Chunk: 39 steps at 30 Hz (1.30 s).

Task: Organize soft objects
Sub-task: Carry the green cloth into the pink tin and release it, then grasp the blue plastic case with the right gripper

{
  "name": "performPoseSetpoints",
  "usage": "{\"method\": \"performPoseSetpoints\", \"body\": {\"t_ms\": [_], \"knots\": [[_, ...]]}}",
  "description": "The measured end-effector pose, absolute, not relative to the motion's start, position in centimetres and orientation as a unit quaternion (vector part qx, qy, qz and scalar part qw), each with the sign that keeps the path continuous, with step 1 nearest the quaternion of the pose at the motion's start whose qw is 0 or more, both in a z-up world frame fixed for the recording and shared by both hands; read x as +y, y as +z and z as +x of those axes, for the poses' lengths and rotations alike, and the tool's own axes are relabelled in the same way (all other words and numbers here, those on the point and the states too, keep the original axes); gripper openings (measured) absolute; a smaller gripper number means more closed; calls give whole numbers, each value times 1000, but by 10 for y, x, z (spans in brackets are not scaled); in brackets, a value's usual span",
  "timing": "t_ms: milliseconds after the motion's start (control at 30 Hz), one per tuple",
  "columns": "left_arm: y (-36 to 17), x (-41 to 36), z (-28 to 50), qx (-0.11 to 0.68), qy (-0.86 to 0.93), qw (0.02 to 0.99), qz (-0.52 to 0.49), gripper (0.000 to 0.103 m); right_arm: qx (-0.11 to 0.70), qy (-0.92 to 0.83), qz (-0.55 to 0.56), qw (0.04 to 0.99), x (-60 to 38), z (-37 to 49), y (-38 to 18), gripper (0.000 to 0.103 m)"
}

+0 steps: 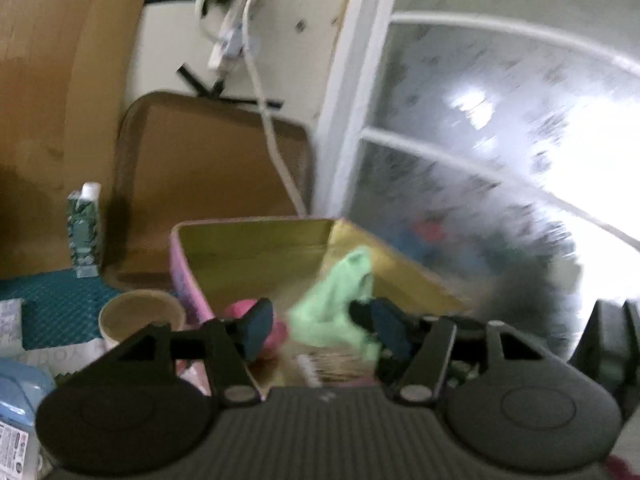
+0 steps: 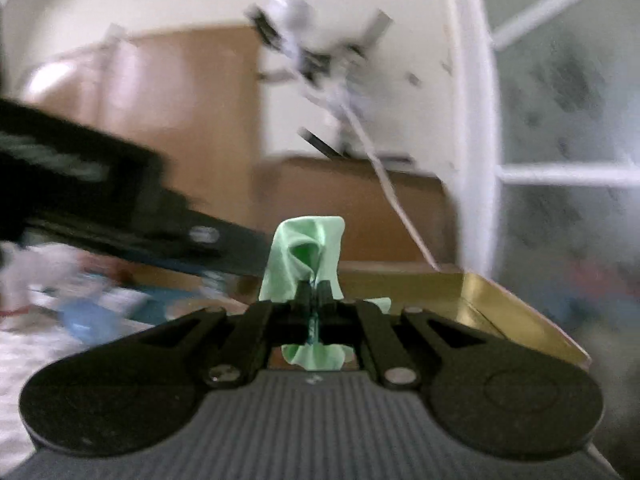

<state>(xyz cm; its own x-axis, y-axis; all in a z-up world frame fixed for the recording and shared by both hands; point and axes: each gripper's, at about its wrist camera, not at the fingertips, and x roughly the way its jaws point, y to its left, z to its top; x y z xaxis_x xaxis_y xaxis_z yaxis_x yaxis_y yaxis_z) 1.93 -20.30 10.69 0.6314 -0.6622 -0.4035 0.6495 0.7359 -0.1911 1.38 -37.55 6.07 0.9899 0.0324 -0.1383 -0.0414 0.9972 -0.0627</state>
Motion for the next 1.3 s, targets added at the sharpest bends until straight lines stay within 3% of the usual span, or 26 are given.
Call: {"method": "performPoseSetpoints", "body": {"t_ms": [67,100,133,200,300,533,833,900,1000,1100,1200,1300], "knots": [[94,-208,29,251,-340,906,-5,61,102,-9,-23,994,-390,35,53,11],[89,-207,33,264,-333,905,-8,61,128,-24,-24,991,-396,47,48,26],[85,-201,34,271,-333,903,-15,61,149,-39,-20,988,-401,55,43,47],[81,-186,33,272,-329,904,-21,64,139,-54,15,989,-412,52,38,58],[74,-153,25,269,-315,910,-31,69,118,-55,32,991,-413,38,38,59],[35,-45,6,304,-209,928,-47,69,49,11,43,998,-382,9,52,58],[15,78,8,298,-63,944,-125,70,139,219,-9,966,-277,35,48,58],[14,83,9,289,-70,944,-140,71,148,241,-30,959,-253,46,45,63],[14,84,10,283,-86,945,-139,71,166,267,-70,947,-222,65,41,78],[14,78,8,270,-94,948,-137,71,175,281,-136,934,-194,90,35,82],[14,77,2,257,-96,951,-139,78,197,288,-189,918,-175,117,26,83],[14,77,-1,250,-98,953,-140,79,221,310,-188,905,-171,134,19,81]]}}
